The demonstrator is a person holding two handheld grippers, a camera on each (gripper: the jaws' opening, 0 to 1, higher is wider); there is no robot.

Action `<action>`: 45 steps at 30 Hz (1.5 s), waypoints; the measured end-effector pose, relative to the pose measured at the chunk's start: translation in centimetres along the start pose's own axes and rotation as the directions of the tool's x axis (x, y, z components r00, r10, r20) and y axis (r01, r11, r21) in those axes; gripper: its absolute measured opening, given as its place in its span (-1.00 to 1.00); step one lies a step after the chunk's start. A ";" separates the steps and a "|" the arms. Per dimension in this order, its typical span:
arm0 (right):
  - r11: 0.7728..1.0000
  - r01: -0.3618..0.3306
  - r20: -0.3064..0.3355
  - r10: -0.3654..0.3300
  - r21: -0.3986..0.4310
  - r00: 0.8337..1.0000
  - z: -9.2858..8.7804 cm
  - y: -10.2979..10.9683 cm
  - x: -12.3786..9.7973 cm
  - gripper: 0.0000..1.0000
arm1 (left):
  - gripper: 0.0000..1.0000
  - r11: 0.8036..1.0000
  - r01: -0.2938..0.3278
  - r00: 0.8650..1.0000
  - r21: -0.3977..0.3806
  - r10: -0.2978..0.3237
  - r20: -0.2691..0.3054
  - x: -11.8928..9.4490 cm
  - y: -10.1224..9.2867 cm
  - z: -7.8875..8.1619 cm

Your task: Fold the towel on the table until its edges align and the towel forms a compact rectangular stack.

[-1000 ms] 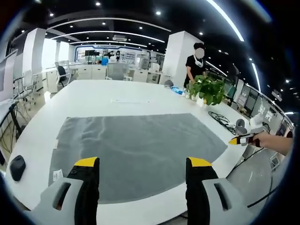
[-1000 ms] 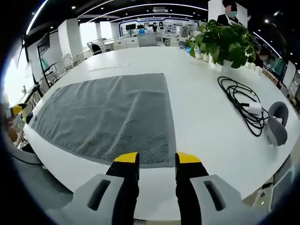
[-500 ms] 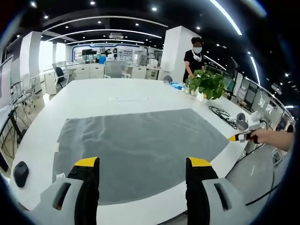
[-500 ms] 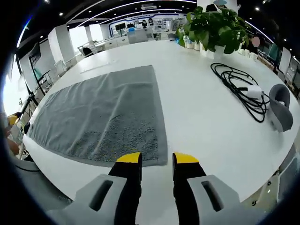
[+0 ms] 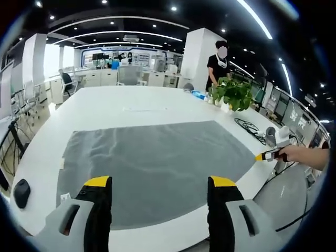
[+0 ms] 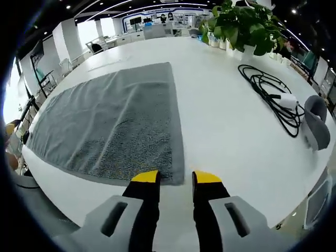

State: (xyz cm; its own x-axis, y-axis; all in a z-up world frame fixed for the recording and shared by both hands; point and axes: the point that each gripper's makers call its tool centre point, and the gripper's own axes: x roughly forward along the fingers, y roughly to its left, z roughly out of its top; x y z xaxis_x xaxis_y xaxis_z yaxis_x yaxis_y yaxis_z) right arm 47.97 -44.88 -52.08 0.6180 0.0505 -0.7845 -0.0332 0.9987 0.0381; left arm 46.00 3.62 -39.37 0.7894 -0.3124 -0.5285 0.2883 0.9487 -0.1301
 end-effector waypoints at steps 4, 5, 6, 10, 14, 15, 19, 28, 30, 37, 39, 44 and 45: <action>0.999 -0.007 -0.007 0.007 -0.036 1.000 0.1 0.4 0.3 -0.67 | 0.51 1.000 0.004 1.000 -0.003 -0.004 -0.009 0.5 -0.2 -0.2; 0.999 -0.009 -0.005 0.009 -0.035 1.000 0.1 0.3 0.4 -0.70 | 0.51 1.000 0.006 1.000 -0.003 -0.006 -0.012 0.6 -0.4 -0.2; 0.999 -0.004 -0.001 0.003 -0.040 1.000 0.1 0.4 0.3 -0.70 | 0.51 1.000 0.007 1.000 -0.004 -0.007 -0.012 0.8 -0.1 -0.2; 1.000 -0.017 0.015 0.017 -0.024 1.000 0.0 0.3 0.4 -0.75 | 0.50 1.000 0.019 1.000 -0.006 -0.020 -0.014 1.3 -0.6 -0.1; 0.999 -0.038 0.019 0.037 0.036 0.999 0.0 0.8 -0.2 -0.83 | 0.50 0.999 0.032 0.999 0.001 -0.032 -0.020 1.7 -1.3 0.1; 0.996 -0.040 0.027 0.038 0.081 0.999 0.0 1.0 -0.3 -0.85 | 0.50 0.999 0.036 0.999 0.000 -0.036 -0.017 1.9 -1.5 0.2; 0.995 -0.048 0.042 0.045 0.092 0.998 0.2 1.0 -0.3 -0.91 | 0.50 0.999 0.049 0.999 0.005 -0.049 -0.007 2.2 -2.2 0.8; 0.996 -0.034 0.100 0.026 0.084 0.995 1.7 1.9 -0.9 -0.93 | 0.48 0.992 0.115 0.993 0.055 -0.113 -0.047 4.5 -4.4 0.3; 0.995 -0.037 0.115 0.026 0.088 0.993 2.0 2.3 -1.4 -0.93 | 0.48 0.983 0.167 0.985 0.075 -0.164 -0.054 5.5 -5.6 0.5; 0.991 -0.095 0.144 0.082 0.089 0.986 3.3 3.5 -1.8 -0.94 | 0.48 0.950 0.272 0.962 0.151 -0.268 -0.049 9.2 -9.1 3.1; 0.990 -0.108 0.158 0.093 0.087 0.983 3.8 3.8 -2.0 -0.94 | 0.46 0.941 0.301 0.953 0.156 -0.298 -0.044 10.4 -9.7 3.9; 0.987 -0.140 0.193 0.123 0.079 0.973 5.2 5.1 -2.4 -0.94 | 0.42 0.910 0.379 0.925 0.168 -0.377 -0.048 12.6 -12.1 5.5; 0.986 -0.146 0.197 0.128 0.075 0.972 5.3 5.5 -2.7 -0.94 | 0.42 0.903 0.392 0.920 0.174 -0.390 -0.052 13.1 -12.5 5.7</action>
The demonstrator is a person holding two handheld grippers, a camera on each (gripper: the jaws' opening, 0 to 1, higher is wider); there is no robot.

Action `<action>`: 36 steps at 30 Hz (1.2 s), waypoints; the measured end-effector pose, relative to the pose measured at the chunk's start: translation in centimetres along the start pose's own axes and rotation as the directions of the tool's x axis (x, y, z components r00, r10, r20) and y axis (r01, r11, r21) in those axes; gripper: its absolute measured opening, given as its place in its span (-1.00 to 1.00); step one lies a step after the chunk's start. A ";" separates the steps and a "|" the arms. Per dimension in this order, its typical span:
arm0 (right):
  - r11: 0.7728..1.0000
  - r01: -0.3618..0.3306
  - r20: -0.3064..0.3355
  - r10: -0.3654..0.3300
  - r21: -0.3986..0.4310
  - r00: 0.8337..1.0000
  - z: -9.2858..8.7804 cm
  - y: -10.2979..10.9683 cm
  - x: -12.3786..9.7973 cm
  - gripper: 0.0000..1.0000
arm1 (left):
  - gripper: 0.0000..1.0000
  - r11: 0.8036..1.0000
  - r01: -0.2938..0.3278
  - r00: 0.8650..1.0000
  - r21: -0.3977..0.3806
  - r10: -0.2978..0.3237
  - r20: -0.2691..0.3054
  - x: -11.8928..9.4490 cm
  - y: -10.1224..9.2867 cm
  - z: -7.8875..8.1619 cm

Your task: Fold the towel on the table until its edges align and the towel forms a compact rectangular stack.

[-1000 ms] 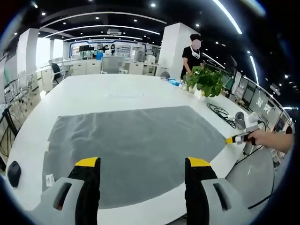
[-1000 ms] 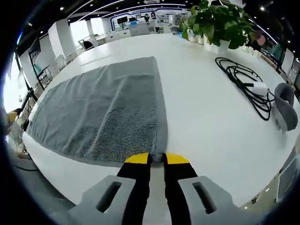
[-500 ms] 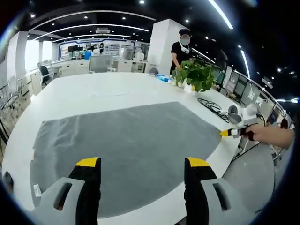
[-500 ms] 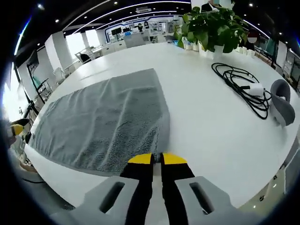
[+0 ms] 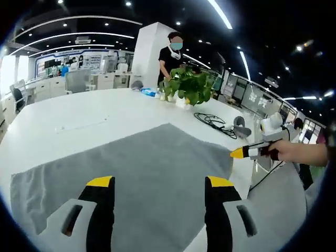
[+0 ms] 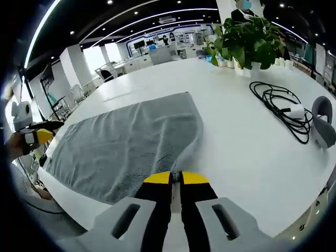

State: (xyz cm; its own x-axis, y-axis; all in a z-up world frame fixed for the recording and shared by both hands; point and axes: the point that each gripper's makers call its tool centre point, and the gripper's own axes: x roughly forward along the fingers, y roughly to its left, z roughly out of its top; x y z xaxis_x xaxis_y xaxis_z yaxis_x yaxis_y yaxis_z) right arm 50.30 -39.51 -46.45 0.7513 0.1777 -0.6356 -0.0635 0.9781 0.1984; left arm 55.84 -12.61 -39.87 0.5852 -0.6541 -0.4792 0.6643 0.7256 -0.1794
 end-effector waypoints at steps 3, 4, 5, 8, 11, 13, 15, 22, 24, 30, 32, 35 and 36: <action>0.996 -0.016 -0.010 0.016 -0.089 1.000 0.1 1.1 0.0 -0.94 | 0.42 1.000 0.025 1.000 0.012 -0.025 -0.003 1.4 -0.8 0.6; 0.986 0.002 -0.034 -0.008 -0.166 0.999 -0.3 1.3 -0.1 -0.94 | 0.41 0.999 0.042 0.999 0.011 -0.042 -0.006 2.1 -1.0 0.9; 0.981 -0.002 -0.054 -0.008 -0.193 0.998 -0.6 1.5 -0.1 -0.94 | 0.41 0.999 0.050 0.999 0.011 -0.050 -0.006 2.4 -1.2 1.0; 0.972 -0.029 -0.042 0.020 -0.232 0.999 -0.4 3.4 -0.3 -0.94 | 0.41 0.997 0.077 0.997 0.015 -0.077 -0.011 3.7 -1.8 1.7; 0.960 -0.042 -0.035 0.033 -0.277 0.999 -0.2 4.3 0.0 -0.94 | 0.40 0.995 0.101 0.995 0.004 -0.101 -0.006 4.7 -2.4 2.1; 0.946 -0.050 -0.038 0.039 -0.320 0.998 0.0 5.1 -0.3 -0.94 | 0.39 0.994 0.112 0.994 -0.002 -0.112 -0.006 5.3 -2.5 2.3; 0.940 -0.058 -0.036 0.048 -0.335 0.998 0.1 5.7 -0.3 -0.94 | 0.39 0.992 0.127 0.992 -0.001 -0.127 -0.011 6.0 -2.9 2.3; 0.912 -0.080 -0.044 0.068 -0.402 0.997 0.3 7.2 0.3 -0.94 | 0.38 0.984 0.177 0.983 0.022 -0.176 -0.042 7.3 -4.5 2.4; 0.909 -0.085 -0.040 0.076 -0.408 0.996 0.6 7.7 0.0 -0.94 | 0.38 0.982 0.187 0.981 0.027 -0.186 -0.050 7.7 -4.5 2.3; 0.900 -0.098 -0.039 0.090 -0.425 0.995 0.7 8.2 0.1 -0.94 | 0.35 0.972 0.235 0.970 0.022 -0.233 -0.071 9.9 -5.3 3.0; 0.899 -0.099 -0.040 0.091 -0.427 0.995 0.7 8.2 0.0 -0.94 | 0.35 0.967 0.253 0.965 0.015 -0.251 -0.079 11.0 -5.3 3.4; 0.893 -0.093 -0.039 0.084 -0.441 0.996 0.9 8.1 -0.4 -0.94 | 0.34 0.957 0.289 0.955 0.003 -0.288 -0.066 12.4 -5.9 4.4; 0.893 -0.091 -0.038 0.083 -0.441 0.996 0.8 7.9 -0.3 -0.94 | 0.33 0.955 0.295 0.953 0.013 -0.294 -0.074 13.0 -6.2 4.7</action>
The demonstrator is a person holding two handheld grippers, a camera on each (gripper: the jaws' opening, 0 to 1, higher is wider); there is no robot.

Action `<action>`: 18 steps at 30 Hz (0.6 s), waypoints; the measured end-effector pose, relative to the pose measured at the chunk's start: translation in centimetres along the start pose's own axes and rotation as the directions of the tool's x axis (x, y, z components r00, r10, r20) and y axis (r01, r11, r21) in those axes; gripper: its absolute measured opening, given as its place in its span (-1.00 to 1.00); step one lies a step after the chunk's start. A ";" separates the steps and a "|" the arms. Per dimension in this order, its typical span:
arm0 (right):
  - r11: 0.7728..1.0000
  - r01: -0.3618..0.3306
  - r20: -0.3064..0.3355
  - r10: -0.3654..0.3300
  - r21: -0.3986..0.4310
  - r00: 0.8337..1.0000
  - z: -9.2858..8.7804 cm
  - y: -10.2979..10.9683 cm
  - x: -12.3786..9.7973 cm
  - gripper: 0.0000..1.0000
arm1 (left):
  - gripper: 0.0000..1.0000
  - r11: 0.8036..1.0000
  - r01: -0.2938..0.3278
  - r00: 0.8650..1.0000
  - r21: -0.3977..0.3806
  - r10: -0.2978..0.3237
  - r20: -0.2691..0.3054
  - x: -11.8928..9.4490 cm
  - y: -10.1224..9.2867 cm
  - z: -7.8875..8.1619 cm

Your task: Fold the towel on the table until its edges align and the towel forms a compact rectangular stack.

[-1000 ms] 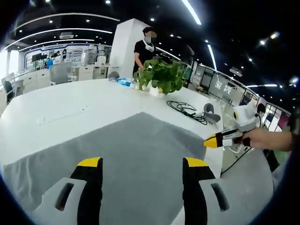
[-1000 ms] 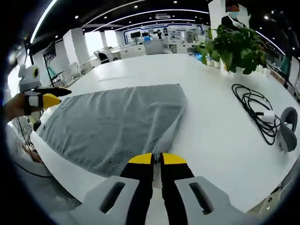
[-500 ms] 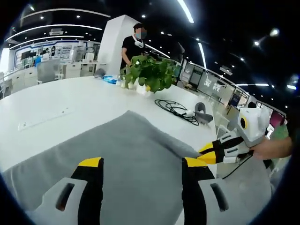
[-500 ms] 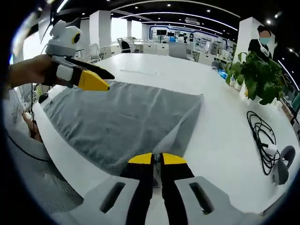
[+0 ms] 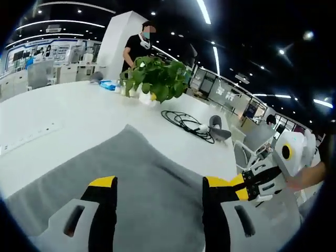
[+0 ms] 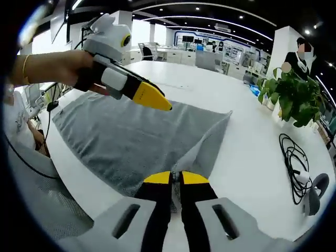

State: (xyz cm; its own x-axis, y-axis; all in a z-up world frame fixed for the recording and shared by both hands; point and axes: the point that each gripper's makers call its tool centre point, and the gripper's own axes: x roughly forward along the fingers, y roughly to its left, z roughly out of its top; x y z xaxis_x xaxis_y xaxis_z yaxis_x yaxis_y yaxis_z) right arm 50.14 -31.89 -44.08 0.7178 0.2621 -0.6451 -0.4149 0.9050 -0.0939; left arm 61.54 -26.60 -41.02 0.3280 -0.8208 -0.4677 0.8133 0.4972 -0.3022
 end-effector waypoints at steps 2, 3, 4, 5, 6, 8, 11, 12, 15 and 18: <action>1.000 0.002 0.000 -0.002 -0.003 1.000 0.0 -0.1 -0.1 -0.94 | 0.32 1.000 0.009 1.000 0.011 -0.009 -0.015 1.2 -0.1 0.4; 1.000 0.004 0.000 -0.004 -0.005 1.000 0.0 -0.2 -0.1 -0.94 | 0.32 1.000 0.015 1.000 0.016 -0.015 -0.015 1.6 -0.2 0.6; 1.000 0.004 -0.001 -0.004 -0.007 1.000 0.0 -0.2 -0.3 -0.94 | 0.31 1.000 0.024 1.000 0.010 -0.024 -0.020 2.1 -0.2 0.8; 1.000 0.005 -0.001 -0.005 -0.007 1.000 0.0 -0.3 -0.3 -0.94 | 0.31 0.999 0.032 0.999 0.006 -0.032 -0.022 2.5 -0.3 1.1; 1.000 0.008 0.000 -0.008 0.001 1.000 -0.1 -0.4 -0.4 -0.94 | 0.30 0.999 0.041 0.999 0.010 -0.040 -0.016 2.8 -0.5 1.3; 1.000 0.010 0.000 -0.010 0.005 1.000 -0.2 -0.4 -0.3 -0.94 | 0.27 0.999 0.049 0.999 0.011 -0.049 -0.012 3.5 -0.7 1.6; 1.000 0.010 0.003 -0.010 0.015 1.000 -0.1 -0.3 -0.6 -0.94 | 0.21 0.998 0.063 0.998 0.019 -0.062 -0.031 4.7 -0.6 1.6; 1.000 0.008 0.004 -0.008 0.016 1.000 -0.1 -0.1 -0.6 -0.94 | 0.22 0.998 0.064 0.997 0.021 -0.063 -0.037 5.0 -0.6 1.5; 0.999 -0.009 0.022 0.008 0.042 1.000 0.1 0.2 -0.4 -0.94 | 0.21 0.998 0.058 0.998 0.009 -0.058 -0.040 6.0 -0.5 1.9; 1.000 -0.007 0.023 0.007 0.019 1.000 0.1 0.1 -0.2 -0.94 | 0.19 0.999 0.054 0.997 0.007 -0.054 -0.051 7.0 0.2 2.0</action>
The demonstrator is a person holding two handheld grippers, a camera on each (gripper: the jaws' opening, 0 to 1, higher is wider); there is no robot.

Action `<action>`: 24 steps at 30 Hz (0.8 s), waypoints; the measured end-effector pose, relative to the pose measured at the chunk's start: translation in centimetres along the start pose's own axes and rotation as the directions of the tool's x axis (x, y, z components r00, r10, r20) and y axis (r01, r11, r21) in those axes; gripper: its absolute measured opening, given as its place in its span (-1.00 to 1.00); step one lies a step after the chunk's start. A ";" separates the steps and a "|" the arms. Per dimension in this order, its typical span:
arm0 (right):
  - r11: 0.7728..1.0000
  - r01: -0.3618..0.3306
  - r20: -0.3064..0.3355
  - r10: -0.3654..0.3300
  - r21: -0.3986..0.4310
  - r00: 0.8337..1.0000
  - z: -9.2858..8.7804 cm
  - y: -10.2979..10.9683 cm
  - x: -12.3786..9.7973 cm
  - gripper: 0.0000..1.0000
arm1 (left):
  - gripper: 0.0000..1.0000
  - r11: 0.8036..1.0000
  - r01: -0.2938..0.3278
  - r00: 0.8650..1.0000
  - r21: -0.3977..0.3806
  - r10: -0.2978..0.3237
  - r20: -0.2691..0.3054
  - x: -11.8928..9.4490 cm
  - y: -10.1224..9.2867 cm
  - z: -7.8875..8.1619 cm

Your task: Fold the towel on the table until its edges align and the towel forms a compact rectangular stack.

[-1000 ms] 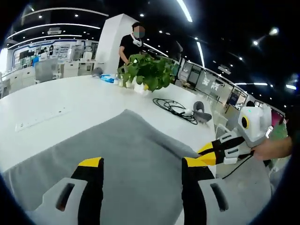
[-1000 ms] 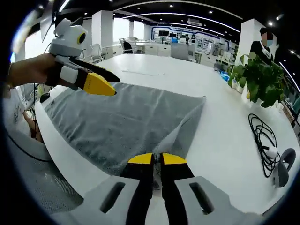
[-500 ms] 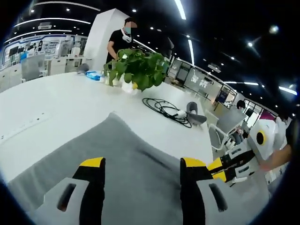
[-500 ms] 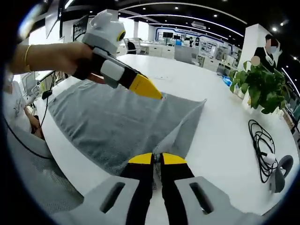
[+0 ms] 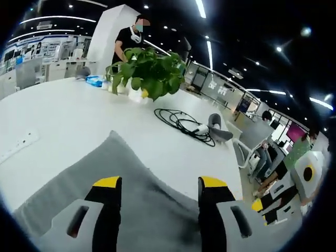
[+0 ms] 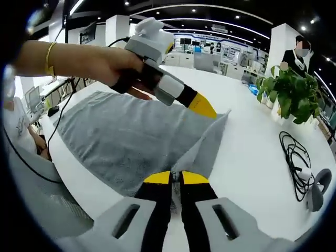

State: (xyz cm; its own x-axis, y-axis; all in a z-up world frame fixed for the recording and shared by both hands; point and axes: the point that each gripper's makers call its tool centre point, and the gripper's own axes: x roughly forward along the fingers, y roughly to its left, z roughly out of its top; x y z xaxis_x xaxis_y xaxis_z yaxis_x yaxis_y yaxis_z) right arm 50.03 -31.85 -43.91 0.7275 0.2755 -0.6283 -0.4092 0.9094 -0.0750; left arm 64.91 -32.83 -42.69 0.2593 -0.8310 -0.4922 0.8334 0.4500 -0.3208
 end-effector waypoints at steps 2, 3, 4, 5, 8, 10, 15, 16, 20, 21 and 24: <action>1.000 -0.008 0.004 0.008 0.007 1.000 -0.1 -0.1 0.3 -0.94 | 0.16 1.000 -0.014 1.000 0.011 0.015 -0.025 0.8 0.7 -0.1; 1.000 -0.015 0.007 0.014 0.020 1.000 -0.2 -0.1 0.3 -0.94 | 0.15 1.000 -0.017 0.999 0.014 0.017 -0.031 1.1 0.7 -0.1; 1.000 -0.015 0.008 0.015 0.027 1.000 -0.2 -0.2 0.2 -0.94 | 0.14 1.000 -0.019 0.999 0.005 0.019 -0.031 1.6 0.9 0.0; 1.000 -0.014 0.009 0.014 0.025 1.000 -0.2 -0.2 0.2 -0.94 | 0.12 1.000 -0.009 1.000 -0.009 0.008 -0.029 2.0 0.8 0.0; 0.999 -0.019 0.021 0.018 0.031 1.000 -0.1 -0.1 0.1 -0.94 | 0.09 1.000 0.019 0.999 -0.025 -0.020 -0.042 3.3 0.4 -0.2; 0.999 -0.018 0.030 0.016 0.035 0.999 -0.1 -0.2 0.0 -0.94 | 0.06 1.000 0.021 0.996 0.014 -0.020 -0.090 4.4 0.8 -0.6; 0.998 -0.012 0.031 0.010 0.059 0.999 -0.4 -0.6 -0.2 -0.94 | -0.02 1.000 -0.020 0.994 -0.009 0.019 -0.110 6.0 1.5 -0.8; 0.998 -0.011 0.032 0.009 0.062 0.999 -0.4 -0.7 -0.2 -0.94 | -0.05 1.000 -0.023 0.993 -0.011 0.022 -0.115 6.3 1.6 -0.9; 0.997 -0.001 0.035 -0.001 0.071 0.999 -0.4 -1.0 -0.7 -0.94 | -0.09 0.998 -0.043 0.994 -0.040 0.039 -0.102 7.4 2.3 -0.3; 0.997 -0.001 0.035 -0.001 0.075 0.999 -0.4 -1.0 -0.8 -0.94 | -0.13 0.997 -0.049 0.994 -0.061 0.043 -0.101 7.8 2.6 -0.2; 0.997 -0.015 0.049 0.011 0.073 0.999 -0.2 -0.8 -0.6 -0.94 | -0.30 0.997 -0.079 0.980 -0.026 0.073 -0.184 8.1 2.8 -1.2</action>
State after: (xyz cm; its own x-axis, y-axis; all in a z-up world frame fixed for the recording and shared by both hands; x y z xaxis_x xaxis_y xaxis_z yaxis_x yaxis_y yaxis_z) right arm 49.82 -32.79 -43.59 0.7489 0.3004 -0.5906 -0.3783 0.9256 -0.0089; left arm 68.76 -37.95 -48.57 0.2247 -0.7215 -0.6549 0.7976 0.5223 -0.3018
